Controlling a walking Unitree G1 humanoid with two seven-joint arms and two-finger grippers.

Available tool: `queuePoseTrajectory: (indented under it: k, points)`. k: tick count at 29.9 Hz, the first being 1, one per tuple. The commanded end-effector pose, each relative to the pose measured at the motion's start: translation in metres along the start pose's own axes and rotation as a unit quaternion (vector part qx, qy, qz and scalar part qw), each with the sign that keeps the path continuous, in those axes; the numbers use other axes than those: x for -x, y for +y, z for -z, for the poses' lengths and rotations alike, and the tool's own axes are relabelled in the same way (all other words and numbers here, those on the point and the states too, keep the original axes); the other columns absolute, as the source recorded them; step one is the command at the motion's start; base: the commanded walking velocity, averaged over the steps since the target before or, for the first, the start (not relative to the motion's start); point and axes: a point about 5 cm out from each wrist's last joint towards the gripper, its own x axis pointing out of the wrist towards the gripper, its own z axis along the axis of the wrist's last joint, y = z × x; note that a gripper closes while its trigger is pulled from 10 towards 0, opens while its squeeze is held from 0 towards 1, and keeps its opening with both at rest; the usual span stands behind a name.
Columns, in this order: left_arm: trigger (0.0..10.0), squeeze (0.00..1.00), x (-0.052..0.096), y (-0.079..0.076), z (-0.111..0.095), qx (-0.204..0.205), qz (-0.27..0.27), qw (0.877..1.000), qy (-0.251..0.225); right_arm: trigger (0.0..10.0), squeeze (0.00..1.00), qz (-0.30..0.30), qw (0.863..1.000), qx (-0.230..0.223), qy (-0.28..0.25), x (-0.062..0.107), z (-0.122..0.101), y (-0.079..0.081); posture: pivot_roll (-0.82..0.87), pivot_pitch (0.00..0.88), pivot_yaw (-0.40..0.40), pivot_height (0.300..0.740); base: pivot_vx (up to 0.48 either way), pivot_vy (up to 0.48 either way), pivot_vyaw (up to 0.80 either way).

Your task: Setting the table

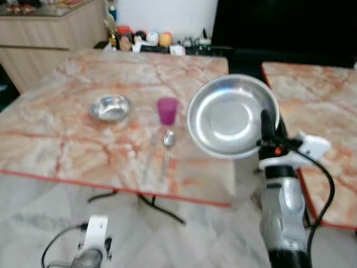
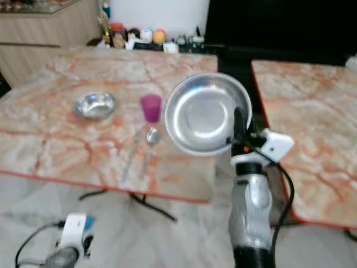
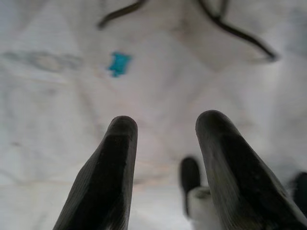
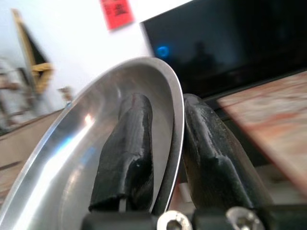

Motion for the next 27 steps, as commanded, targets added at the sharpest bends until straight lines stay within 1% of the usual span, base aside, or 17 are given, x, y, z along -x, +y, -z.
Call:
queuePoseTrajectory:
  k: [1, 8, 11, 15, 18, 27]
  points:
    - [10.0, 0.0, 0.0, 0.008, 0.002, -0.003, -0.01, 1.0, 0.003, 10.0, 0.0, -0.013, 1.0, -0.008, -0.016, -0.006, -0.005, 0.009, 0.01, 0.0, -0.02, 0.74, 0.0, -0.345, 0.0]
    - [10.0, 0.0, 0.0, 0.009, 0.002, -0.007, -0.01, 1.0, 0.004, 10.0, 0.0, -0.008, 1.0, -0.014, -0.012, -0.005, -0.001, 0.01, 0.02, 0.0, -0.009, 0.74, 0.0, -0.345, 0.0]
    - [10.0, 0.0, 0.0, 0.013, 0.002, -0.013, -0.011, 1.0, 0.004, 10.0, 0.0, -0.001, 1.0, -0.021, -0.008, -0.004, 0.004, 0.012, 0.02, 0.0, 0.004, 0.74, 0.0, -0.277, 0.0]
    - [10.0, 0.0, 0.0, 0.015, 0.002, -0.017, -0.012, 1.0, 0.004, 10.0, 0.0, -0.001, 1.0, -0.023, -0.008, -0.003, 0.005, 0.013, 0.02, 0.0, 0.011, 0.74, 0.0, -0.344, 0.0]
    - [10.0, 0.0, 0.0, 0.018, 0.001, -0.022, -0.012, 1.0, 0.004, 10.0, 0.0, 0.002, 1.0, -0.022, -0.009, -0.001, 0.005, 0.011, 0.02, 0.0, 0.016, 0.74, 0.0, -0.312, 0.0]
    - [10.0, 0.0, 0.0, 0.017, -0.001, -0.024, -0.01, 1.0, 0.001, 10.0, 0.0, 0.004, 1.0, -0.022, -0.006, -0.001, 0.007, 0.011, 0.01, 0.0, 0.013, 0.74, 0.0, -0.345, 0.0]
